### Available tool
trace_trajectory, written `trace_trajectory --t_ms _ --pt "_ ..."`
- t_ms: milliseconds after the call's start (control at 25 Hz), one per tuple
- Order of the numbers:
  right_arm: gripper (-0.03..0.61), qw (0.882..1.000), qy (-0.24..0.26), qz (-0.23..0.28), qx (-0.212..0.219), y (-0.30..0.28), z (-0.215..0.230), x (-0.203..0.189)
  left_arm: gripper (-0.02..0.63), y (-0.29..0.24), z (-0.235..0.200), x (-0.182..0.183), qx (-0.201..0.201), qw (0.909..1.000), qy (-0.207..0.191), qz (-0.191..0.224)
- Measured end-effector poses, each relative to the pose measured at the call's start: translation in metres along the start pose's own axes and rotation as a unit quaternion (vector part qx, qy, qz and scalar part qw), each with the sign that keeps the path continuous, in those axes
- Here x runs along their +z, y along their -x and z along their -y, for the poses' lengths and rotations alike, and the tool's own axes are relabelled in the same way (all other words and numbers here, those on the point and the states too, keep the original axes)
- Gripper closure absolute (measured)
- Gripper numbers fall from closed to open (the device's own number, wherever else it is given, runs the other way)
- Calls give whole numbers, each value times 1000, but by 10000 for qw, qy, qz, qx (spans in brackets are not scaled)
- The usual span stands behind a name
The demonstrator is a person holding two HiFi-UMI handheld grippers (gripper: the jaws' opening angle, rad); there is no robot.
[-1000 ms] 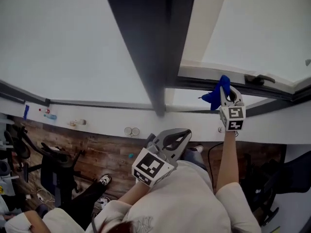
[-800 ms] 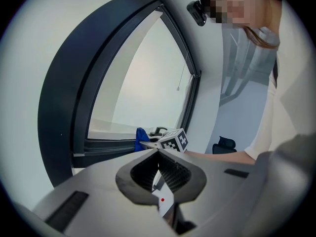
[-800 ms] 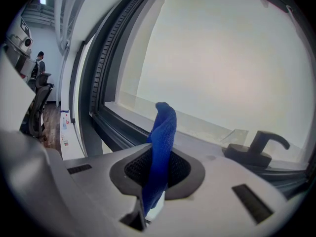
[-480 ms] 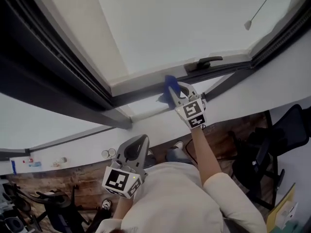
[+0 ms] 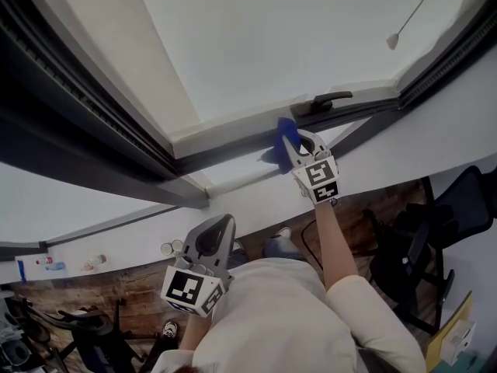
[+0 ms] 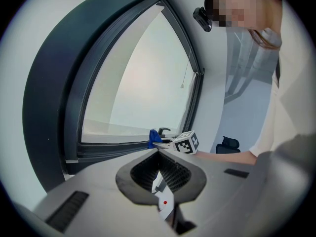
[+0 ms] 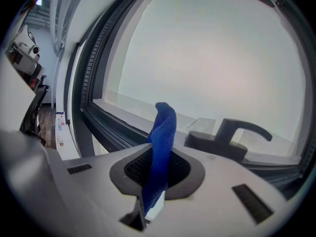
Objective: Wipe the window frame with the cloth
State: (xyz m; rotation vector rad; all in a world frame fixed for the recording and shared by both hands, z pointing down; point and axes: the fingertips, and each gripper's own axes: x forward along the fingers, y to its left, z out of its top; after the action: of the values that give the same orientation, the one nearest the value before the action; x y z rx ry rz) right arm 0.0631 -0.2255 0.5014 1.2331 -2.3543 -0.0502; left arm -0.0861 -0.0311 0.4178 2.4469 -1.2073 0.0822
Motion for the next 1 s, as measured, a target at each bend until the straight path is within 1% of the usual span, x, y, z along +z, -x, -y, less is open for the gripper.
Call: trace_trajectory --t_ms 400,680,760,840,920,1000 --pt "534 9990 -172 -76 -402 12 44 -17 606 0 -5 1 23 10000 -15 13" --pt "534 9971 -254 -118 -706 17 75 -25 606 3 -8 3 127 9999 -39 62" --pt "534 9960 -319 -218 -804 26 80 -34 605 9 -5 0 163 9999 10 23" --pt "534 9942 -417 -338 -928 33 88 -43 605 13 -5 1 223 9997 29 26" --pt "534 9922 -447 -374 -1103 26 103 -36 606 15 -16 14 361 9991 -79 215" --pt "534 9902 -382 -524 -1240 25 101 -29 606 30 -24 17 584 9977 -142 323"
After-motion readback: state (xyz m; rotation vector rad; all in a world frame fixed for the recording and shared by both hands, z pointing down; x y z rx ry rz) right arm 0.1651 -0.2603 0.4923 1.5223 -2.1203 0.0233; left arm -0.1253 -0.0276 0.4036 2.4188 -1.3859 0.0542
